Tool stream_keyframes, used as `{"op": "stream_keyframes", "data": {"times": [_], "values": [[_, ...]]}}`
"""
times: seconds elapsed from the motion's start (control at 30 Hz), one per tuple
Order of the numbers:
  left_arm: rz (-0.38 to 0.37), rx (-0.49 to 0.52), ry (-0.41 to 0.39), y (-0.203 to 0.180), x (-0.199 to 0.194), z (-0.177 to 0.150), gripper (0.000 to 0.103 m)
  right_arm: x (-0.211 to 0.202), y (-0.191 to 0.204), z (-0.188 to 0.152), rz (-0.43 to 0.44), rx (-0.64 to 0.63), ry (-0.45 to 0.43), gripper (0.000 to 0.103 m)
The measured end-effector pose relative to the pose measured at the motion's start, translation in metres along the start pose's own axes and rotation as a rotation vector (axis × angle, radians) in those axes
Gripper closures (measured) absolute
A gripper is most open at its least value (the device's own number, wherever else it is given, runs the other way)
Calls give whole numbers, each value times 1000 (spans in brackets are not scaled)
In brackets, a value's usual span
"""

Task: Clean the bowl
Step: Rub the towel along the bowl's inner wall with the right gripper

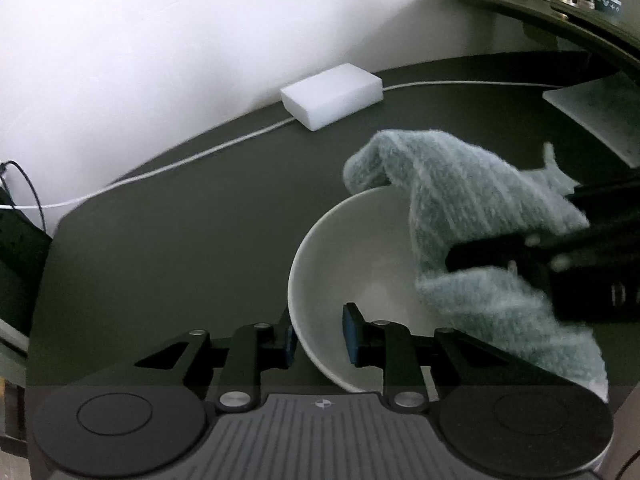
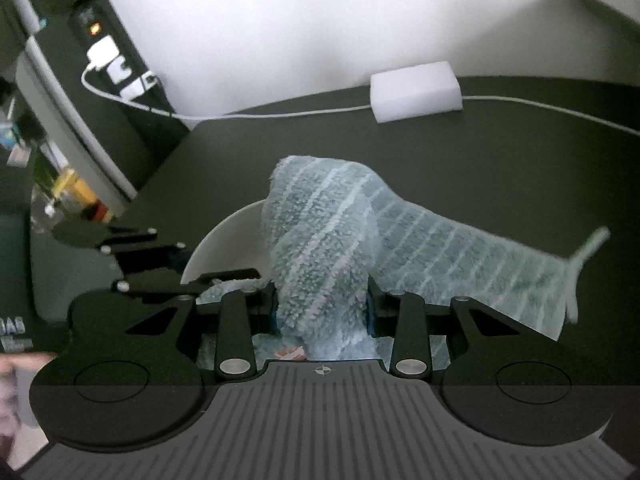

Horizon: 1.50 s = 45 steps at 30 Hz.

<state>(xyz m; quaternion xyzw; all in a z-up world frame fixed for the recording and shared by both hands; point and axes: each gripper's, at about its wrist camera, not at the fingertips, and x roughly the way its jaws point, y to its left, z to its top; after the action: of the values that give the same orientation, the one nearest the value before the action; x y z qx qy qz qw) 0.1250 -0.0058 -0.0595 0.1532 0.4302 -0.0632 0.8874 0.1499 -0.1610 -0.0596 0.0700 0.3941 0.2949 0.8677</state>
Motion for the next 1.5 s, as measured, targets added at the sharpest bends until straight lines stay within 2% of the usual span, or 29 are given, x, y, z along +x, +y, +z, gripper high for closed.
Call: {"op": "stream_keyframes", "data": {"times": [0.1,0.2,0.3,0.37,0.47,0.57,0.67,0.87,0.9,1.03,1.23,1.37,1.5], "values": [[6,21,-5,5,5,6,69,8,9,10,-14,-83,26,65],[9,45,-3,8,8,7,67,17,18,20,12,-183,65,67],[-11,53,2,13,9,8,71,28,25,35,23,-294,100,67],[-22,51,5,15,9,8,72,36,26,48,26,-326,118,67],[-1,65,-3,9,7,5,72,44,32,57,16,-350,119,67],[21,70,-12,4,6,2,72,52,35,57,-18,-333,102,67],[27,58,-17,3,5,1,72,41,21,40,-47,-217,63,67],[13,46,-15,4,4,2,72,-3,7,-1,-3,41,-30,65],[8,42,-15,5,4,2,72,-7,10,-5,-13,52,-36,65],[6,39,-18,4,3,-1,72,-2,23,9,-80,-27,-38,66],[9,17,-17,4,5,0,72,21,22,47,-82,-69,-18,67],[9,-8,-19,5,5,-1,72,22,19,33,-102,-78,-5,66],[-3,-23,-23,6,5,-2,70,2,20,5,-94,-67,-8,66]]}}
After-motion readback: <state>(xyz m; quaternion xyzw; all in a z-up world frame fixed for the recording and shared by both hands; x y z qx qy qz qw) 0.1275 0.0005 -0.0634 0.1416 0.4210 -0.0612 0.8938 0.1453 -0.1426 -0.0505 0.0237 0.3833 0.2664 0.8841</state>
